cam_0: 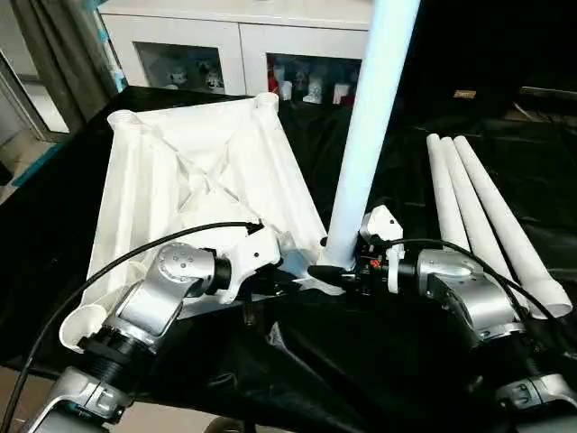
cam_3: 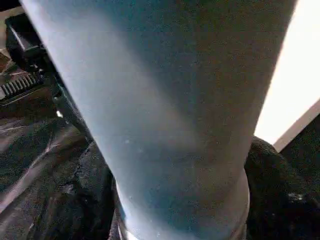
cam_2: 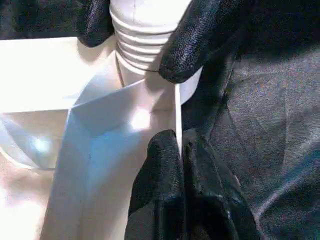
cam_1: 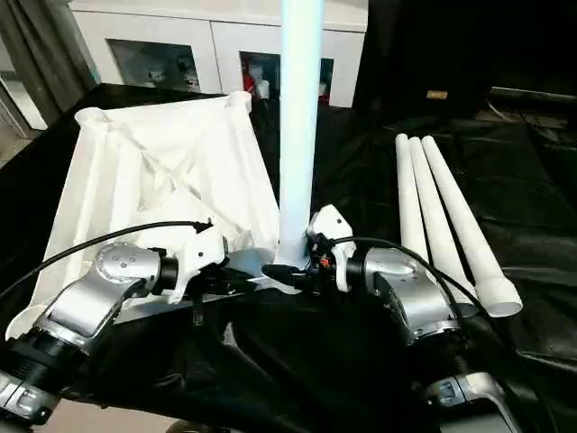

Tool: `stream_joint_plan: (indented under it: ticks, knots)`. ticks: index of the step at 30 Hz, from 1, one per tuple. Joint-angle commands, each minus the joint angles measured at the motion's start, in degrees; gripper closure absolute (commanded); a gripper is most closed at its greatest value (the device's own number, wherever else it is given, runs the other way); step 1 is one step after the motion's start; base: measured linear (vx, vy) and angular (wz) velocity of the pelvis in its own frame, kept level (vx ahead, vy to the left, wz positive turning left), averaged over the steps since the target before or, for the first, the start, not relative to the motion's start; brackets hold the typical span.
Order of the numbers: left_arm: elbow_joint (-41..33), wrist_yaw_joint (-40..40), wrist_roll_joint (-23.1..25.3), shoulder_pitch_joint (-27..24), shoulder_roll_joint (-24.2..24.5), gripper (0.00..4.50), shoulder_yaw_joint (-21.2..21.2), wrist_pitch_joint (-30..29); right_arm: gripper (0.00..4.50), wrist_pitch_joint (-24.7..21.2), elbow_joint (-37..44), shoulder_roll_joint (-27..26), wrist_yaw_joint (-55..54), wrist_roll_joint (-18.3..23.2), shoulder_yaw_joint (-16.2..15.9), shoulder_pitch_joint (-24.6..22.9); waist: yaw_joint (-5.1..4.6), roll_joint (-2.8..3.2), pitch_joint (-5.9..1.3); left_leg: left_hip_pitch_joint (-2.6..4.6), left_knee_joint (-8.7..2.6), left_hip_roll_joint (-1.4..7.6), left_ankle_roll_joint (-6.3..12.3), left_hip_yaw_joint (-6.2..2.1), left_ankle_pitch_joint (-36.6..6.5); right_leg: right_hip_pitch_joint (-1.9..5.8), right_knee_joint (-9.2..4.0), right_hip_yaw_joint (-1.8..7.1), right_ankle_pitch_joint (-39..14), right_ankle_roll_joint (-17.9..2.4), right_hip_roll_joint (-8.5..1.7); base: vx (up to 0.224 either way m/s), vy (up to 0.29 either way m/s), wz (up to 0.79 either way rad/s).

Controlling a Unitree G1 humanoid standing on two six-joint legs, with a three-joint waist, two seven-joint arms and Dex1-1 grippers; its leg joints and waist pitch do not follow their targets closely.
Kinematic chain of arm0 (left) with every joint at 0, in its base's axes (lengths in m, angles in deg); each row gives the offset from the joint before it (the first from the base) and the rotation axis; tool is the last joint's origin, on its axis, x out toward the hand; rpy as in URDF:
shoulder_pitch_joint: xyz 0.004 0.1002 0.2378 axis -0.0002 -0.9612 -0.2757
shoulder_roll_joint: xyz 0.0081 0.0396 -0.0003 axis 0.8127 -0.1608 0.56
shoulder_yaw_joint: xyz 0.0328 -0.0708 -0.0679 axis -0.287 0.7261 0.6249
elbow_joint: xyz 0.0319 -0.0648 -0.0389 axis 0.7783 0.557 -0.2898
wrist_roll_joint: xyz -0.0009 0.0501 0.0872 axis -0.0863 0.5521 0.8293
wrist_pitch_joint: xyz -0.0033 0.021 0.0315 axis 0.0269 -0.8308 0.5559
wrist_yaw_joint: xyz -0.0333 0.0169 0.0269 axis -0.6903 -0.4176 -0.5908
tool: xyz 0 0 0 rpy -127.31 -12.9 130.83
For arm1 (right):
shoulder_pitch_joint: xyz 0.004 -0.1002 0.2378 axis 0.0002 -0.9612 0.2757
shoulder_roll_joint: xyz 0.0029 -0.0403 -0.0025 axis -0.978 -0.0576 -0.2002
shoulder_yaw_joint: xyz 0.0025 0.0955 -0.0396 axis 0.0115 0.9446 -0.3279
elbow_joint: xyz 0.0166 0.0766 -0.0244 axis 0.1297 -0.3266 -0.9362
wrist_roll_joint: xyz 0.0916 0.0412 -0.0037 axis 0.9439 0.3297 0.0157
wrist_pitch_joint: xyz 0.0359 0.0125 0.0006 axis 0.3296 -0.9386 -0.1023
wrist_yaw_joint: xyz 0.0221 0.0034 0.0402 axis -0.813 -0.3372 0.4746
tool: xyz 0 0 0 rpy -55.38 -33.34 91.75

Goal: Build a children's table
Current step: Rotate leg to tighten

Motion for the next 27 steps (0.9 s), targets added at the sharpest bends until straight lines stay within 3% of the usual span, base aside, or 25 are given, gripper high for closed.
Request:
stream_joint_plan:
  ticks: [1,5,8,9,10,15,18,19,20,27]
  knots:
    - [-2.21,-1.33,-1.44,-0.29,-0.43,4.50,-0.09,1.04,1.69,-0.73,1.64,0.31,0.28,0.54,-0.51,-0.63,-0.03,-0.73,-4.54,1.45,-3.40,3.13,4.59,-0.96,-7.18,2.62,-3.85,2.48,-2.83,-14.75,-4.60,0.000,0.000,0.00]
    - [1.44,5.53,1.23,1.55,-3.01,4.50,0.79,-0.71,1.73,-0.48,-2.35,-3.53,-8.65,-2.36,0.11,-0.80,-0.11,-0.70,-4.58,1.35,-3.35,3.05,4.70,-0.94,-7.04,2.53,-3.88,2.45,-2.86,-14.99,-4.69,0.000,0.000,0.00]
    - [5.66,12.21,2.52,3.93,-6.34,4.50,2.13,-2.33,1.73,0.16,-8.53,-7.54,-18.29,-4.57,1.80,0.86,-0.65,-0.53,-4.23,1.70,-3.70,2.84,1.82,-0.99,-11.47,2.18,-4.64,2.47,-10.83,-14.49,-4.86,0.000,0.000,0.00]
    - [6.94,14.21,2.84,4.66,-7.39,4.50,2.56,-2.29,1.74,0.07,-10.06,-8.68,-20.62,-4.86,2.24,1.34,-0.69,-0.82,-4.17,1.69,-3.83,2.83,0.92,-1.13,-12.39,2.51,-4.91,2.51,-13.30,-13.38,-4.96,0.000,0.000,0.00]
    - [8.62,16.57,3.18,5.66,-8.82,4.50,2.96,-2.60,1.74,0.12,-12.32,-10.39,-24.38,-5.08,3.07,2.22,-0.74,-0.57,-4.10,1.78,-3.99,2.97,0.49,-1.20,-13.22,2.22,-5.11,2.62,-14.82,-12.66,-5.04,0.000,0.000,0.00]
    - [15.56,24.89,4.55,10.14,-14.57,4.50,3.76,-3.87,1.75,1.37,-20.23,-17.60,-36.63,-5.15,5.14,6.50,-0.96,-0.68,-3.74,2.42,-4.37,2.72,-1.73,-1.50,-18.56,1.81,-6.17,2.61,-23.74,-9.84,-5.15,0.000,0.000,0.00]
    - [17.03,25.69,5.34,11.18,-15.80,4.50,3.46,-3.23,1.75,3.89,-22.52,-19.22,-37.92,-6.31,5.16,7.92,-0.82,-0.64,-3.57,2.75,-4.57,2.82,-1.63,-1.64,-20.81,1.55,-6.65,2.75,-26.09,-8.89,-5.39,0.000,0.000,0.00]
    - [17.21,25.61,5.47,11.36,-16.05,4.50,3.34,-2.86,1.19,4.67,-22.92,-19.72,-37.40,-6.00,5.58,8.25,-0.89,-0.58,-3.64,2.64,-4.71,2.89,-1.67,-1.77,-21.08,1.68,-6.62,2.68,-26.10,-8.73,-5.44,0.000,0.000,0.00]
    - [17.12,25.05,5.43,11.41,-16.15,4.50,3.12,-2.53,1.05,4.97,-22.90,-20.08,-36.68,-5.38,6.05,8.48,-0.91,-0.62,-3.69,2.65,-4.76,2.92,-1.66,-1.79,-20.99,1.69,-6.59,2.67,-25.58,-8.75,-5.39,0.000,0.000,0.00]
    - [14.02,18.10,4.56,9.05,-13.28,4.50,1.39,0.69,0.64,5.50,-19.55,-17.26,-27.39,-3.52,5.61,7.62,-0.71,-0.68,-3.85,2.19,-4.82,2.99,-0.06,-1.54,-18.73,2.05,-6.07,2.82,-19.73,-10.18,-5.27,0.000,0.000,0.00]
